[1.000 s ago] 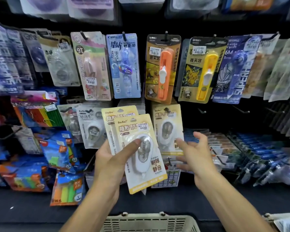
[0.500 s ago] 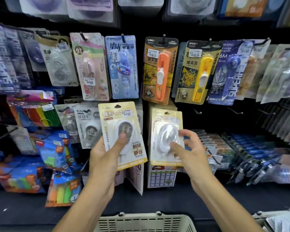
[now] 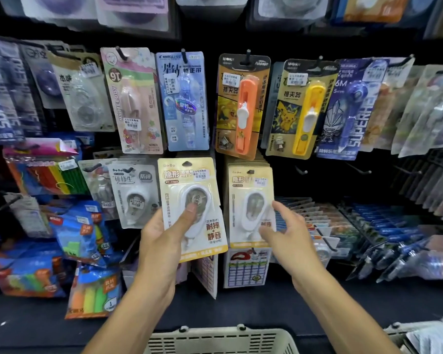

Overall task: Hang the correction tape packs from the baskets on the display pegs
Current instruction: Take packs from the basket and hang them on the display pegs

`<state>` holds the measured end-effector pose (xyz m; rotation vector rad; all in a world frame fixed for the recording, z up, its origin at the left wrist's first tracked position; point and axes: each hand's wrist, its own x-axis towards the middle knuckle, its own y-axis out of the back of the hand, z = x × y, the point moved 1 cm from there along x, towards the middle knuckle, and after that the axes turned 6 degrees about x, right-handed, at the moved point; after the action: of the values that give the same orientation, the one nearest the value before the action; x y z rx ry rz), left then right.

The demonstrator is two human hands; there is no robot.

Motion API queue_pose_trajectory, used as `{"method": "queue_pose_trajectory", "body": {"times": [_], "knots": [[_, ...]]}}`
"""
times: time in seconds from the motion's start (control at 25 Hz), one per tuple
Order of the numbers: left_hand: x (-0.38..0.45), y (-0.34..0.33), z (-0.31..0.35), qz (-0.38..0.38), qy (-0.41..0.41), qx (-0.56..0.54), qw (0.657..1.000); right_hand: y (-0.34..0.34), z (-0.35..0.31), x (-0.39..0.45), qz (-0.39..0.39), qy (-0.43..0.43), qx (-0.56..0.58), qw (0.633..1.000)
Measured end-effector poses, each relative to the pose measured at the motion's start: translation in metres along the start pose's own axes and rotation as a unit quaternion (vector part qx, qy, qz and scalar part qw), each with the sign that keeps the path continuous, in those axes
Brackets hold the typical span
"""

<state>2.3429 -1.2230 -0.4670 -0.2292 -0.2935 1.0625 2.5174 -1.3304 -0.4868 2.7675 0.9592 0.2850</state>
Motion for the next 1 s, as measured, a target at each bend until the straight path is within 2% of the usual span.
{"method": "queue_pose_trajectory", "body": {"times": [0.04,0.08,0.16,0.2,0.24,0.32,0.36,0.4,0.48,0.52,0.6,0.68,0.76,0.88,0.92,1.0], "knots": [[0.001,-0.001,-0.001,-0.011,0.005,0.007,1.0,-0.001,-0.002,-0.004,0.005,0.019,-0.042,0.999],[0.001,-0.002,-0.004,-0.025,0.011,0.025,0.999,-0.004,-0.004,-0.007,-0.002,0.061,-0.027,0.998],[-0.002,-0.005,-0.01,-0.074,0.034,0.082,0.993,-0.013,-0.011,-0.018,-0.099,0.111,0.117,0.982],[-0.003,-0.006,-0.014,-0.104,0.045,0.11,0.987,-0.02,-0.013,-0.022,-0.152,0.118,0.161,0.968],[-0.004,-0.009,-0.016,-0.13,0.052,0.129,0.982,-0.026,-0.013,-0.023,-0.172,0.123,0.178,0.961],[0.0,-0.011,-0.021,-0.144,0.052,0.162,0.975,-0.029,-0.013,-0.018,-0.126,0.133,0.214,0.959],[0.005,-0.009,-0.022,-0.124,0.016,0.225,0.966,-0.026,-0.014,-0.014,-0.081,0.129,0.23,0.961],[0.011,-0.005,-0.024,-0.092,-0.041,0.32,0.942,-0.021,-0.014,-0.008,-0.043,0.123,0.232,0.964],[0.02,0.001,-0.022,-0.047,-0.173,0.499,0.848,-0.01,-0.012,0.004,-0.006,0.104,0.203,0.974],[0.023,0.004,-0.02,-0.047,-0.213,0.552,0.805,-0.005,-0.011,0.008,-0.004,0.088,0.191,0.978],[0.031,0.012,-0.021,-0.066,-0.224,0.631,0.74,-0.003,-0.008,0.014,-0.009,0.062,0.17,0.983],[0.038,0.019,-0.026,-0.095,-0.193,0.691,0.69,-0.008,-0.007,0.015,0.014,0.063,0.15,0.987],[0.042,0.021,-0.03,-0.116,-0.169,0.71,0.673,-0.01,-0.005,0.015,0.064,0.077,0.148,0.984],[0.045,0.02,-0.032,-0.124,-0.171,0.706,0.676,-0.01,0.002,0.019,0.103,0.067,0.123,0.985],[0.046,0.02,-0.033,-0.125,-0.171,0.709,0.672,-0.011,0.005,0.02,0.092,0.06,0.082,0.991],[0.047,0.021,-0.034,-0.127,-0.17,0.726,0.655,-0.016,0.013,0.018,0.096,0.102,-0.115,0.983]]}}
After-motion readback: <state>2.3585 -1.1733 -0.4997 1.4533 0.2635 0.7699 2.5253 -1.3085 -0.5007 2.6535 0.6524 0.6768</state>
